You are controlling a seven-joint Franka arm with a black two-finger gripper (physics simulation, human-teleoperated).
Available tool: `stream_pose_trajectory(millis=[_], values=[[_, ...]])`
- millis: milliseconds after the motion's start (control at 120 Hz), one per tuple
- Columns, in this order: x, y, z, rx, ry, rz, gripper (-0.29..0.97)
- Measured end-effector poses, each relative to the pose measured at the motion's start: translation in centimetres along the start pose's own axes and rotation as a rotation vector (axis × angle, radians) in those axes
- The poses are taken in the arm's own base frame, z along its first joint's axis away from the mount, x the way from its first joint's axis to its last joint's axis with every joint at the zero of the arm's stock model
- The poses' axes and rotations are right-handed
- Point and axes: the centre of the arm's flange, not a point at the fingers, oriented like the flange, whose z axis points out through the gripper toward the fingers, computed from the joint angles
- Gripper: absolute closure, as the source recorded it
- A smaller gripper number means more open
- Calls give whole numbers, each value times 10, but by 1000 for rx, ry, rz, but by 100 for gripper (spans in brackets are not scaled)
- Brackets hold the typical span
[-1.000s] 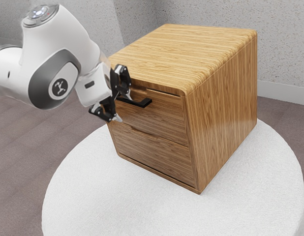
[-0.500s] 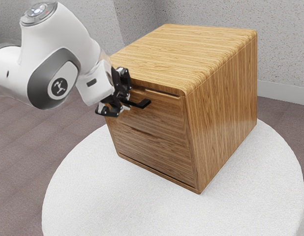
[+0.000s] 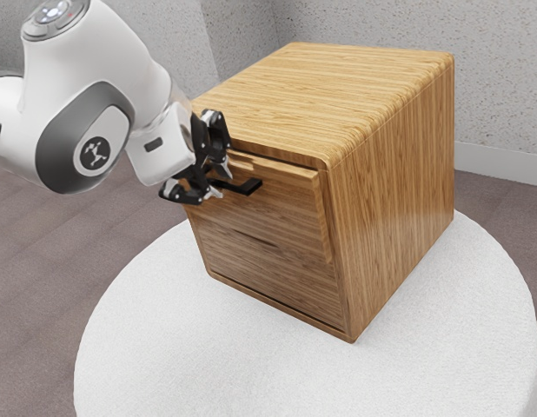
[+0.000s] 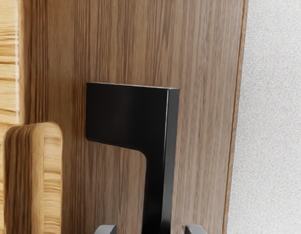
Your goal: Pull the drawer handle with one arm to open the drawer
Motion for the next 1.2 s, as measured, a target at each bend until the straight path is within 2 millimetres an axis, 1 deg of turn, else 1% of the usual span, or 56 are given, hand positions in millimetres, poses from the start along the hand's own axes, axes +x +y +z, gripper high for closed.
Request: stream_pose_trajectory(millis=[92,242,758,883,1200], values=[[0,1,1,-4,-1,3,51],[-1,2,3,-11,-2,8,47],[1,16,3,-25,-19,18,46],[1,23,4,-32,-27,19,44],[8,46,-15,-16,-58,17,49]])
